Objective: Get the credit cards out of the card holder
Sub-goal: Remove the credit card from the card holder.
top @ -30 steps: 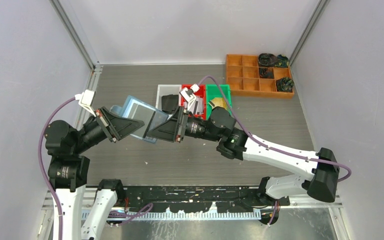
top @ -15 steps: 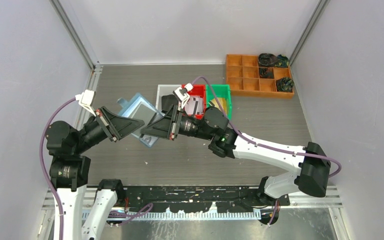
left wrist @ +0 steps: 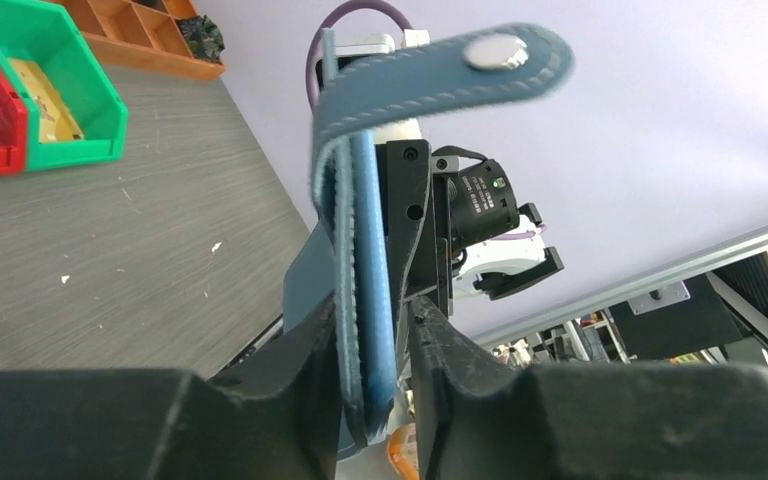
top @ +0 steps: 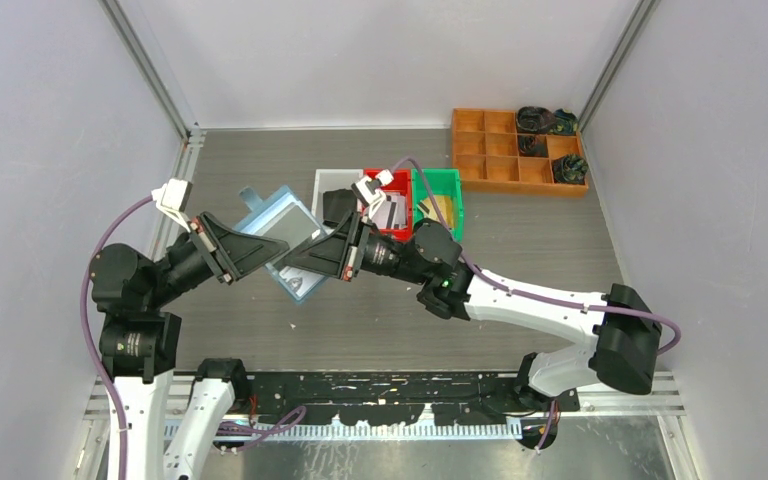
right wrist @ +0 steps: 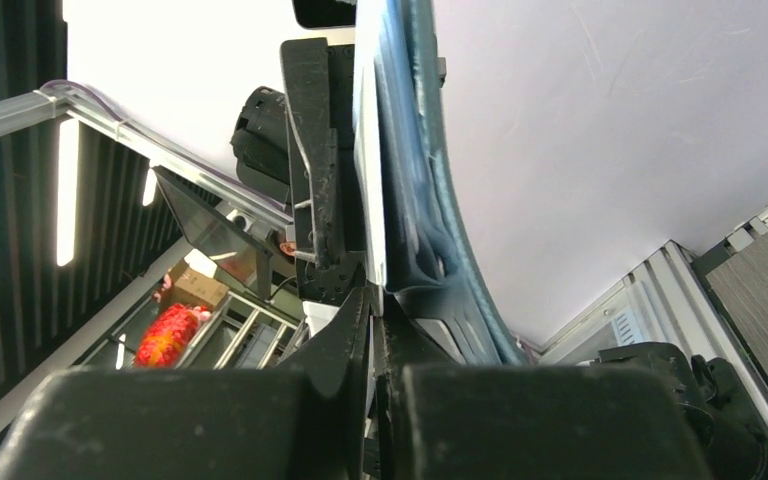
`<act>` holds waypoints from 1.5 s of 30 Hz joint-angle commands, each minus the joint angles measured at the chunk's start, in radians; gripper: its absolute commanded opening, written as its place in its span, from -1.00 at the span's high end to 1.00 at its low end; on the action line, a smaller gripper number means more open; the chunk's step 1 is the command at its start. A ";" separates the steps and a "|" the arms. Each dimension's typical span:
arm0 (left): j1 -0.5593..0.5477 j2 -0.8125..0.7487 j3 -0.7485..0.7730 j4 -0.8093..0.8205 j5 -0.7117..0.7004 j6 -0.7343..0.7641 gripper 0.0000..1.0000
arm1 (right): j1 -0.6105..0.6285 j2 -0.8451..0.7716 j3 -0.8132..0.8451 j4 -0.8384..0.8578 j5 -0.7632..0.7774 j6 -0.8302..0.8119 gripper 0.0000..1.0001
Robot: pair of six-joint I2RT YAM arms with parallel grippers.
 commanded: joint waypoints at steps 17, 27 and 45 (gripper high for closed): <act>-0.003 -0.018 0.023 0.085 -0.053 -0.007 0.71 | -0.005 -0.072 -0.101 0.098 0.055 0.038 0.87; -0.003 -0.018 0.031 0.093 -0.043 -0.016 1.00 | -0.007 -0.048 -0.042 0.110 0.113 0.050 -0.14; -0.003 -0.014 0.069 0.003 -0.123 0.086 1.00 | -0.032 -0.100 -0.162 0.177 0.137 0.105 0.89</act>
